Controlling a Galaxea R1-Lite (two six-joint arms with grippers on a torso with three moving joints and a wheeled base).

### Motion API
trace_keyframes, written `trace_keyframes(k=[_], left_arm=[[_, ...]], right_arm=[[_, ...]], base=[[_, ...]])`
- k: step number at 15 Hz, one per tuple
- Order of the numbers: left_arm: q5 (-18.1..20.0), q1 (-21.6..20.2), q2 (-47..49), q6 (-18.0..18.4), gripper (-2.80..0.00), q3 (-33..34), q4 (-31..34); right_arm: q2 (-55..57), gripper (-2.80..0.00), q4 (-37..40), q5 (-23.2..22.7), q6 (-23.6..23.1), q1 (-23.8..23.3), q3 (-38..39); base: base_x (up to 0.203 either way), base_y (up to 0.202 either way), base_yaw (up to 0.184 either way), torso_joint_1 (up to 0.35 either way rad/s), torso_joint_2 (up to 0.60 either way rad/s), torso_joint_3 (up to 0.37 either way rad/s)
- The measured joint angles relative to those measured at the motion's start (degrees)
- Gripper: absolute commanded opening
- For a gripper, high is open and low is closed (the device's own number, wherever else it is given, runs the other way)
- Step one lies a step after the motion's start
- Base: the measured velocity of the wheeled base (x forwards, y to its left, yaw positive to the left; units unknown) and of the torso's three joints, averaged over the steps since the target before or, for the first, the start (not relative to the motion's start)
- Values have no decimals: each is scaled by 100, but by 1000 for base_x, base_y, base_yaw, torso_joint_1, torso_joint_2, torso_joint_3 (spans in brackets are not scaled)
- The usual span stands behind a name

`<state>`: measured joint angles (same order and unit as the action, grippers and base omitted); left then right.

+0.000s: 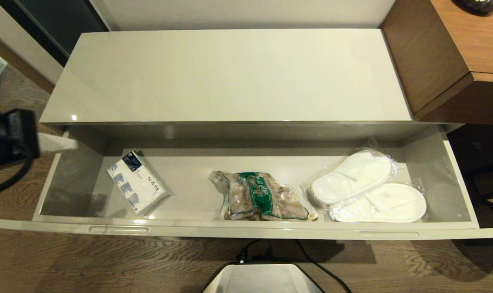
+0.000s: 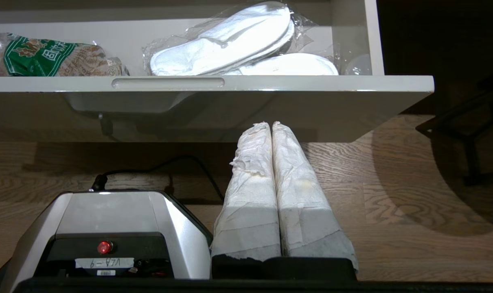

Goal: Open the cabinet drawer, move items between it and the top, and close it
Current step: Take out the solid drinks from the drawer

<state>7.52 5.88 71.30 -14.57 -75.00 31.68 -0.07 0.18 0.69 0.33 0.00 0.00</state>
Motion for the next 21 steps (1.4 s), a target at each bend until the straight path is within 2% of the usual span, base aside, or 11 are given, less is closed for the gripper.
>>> trace_keyframes(k=[3, 6, 16, 21], left_arm=[[507, 301, 975, -459, -280, -361, 236], [573, 428, 1304, -841, -280, -289, 230], [551, 642, 1323, -1157, -280, 121, 232], [542, 660, 1161, -1181, -280, 385, 226]], right_arm=[[0, -280, 0, 0, 1, 0, 0], [0, -280, 0, 2, 2, 0, 0], [0, -280, -1, 1, 0, 0, 0], [0, -280, 0, 1, 2, 0, 0]], base=[[0, 0, 0, 0, 0, 0], [0, 0, 0, 0, 0, 0], [0, 0, 0, 0, 0, 0], [0, 0, 0, 0, 0, 0]])
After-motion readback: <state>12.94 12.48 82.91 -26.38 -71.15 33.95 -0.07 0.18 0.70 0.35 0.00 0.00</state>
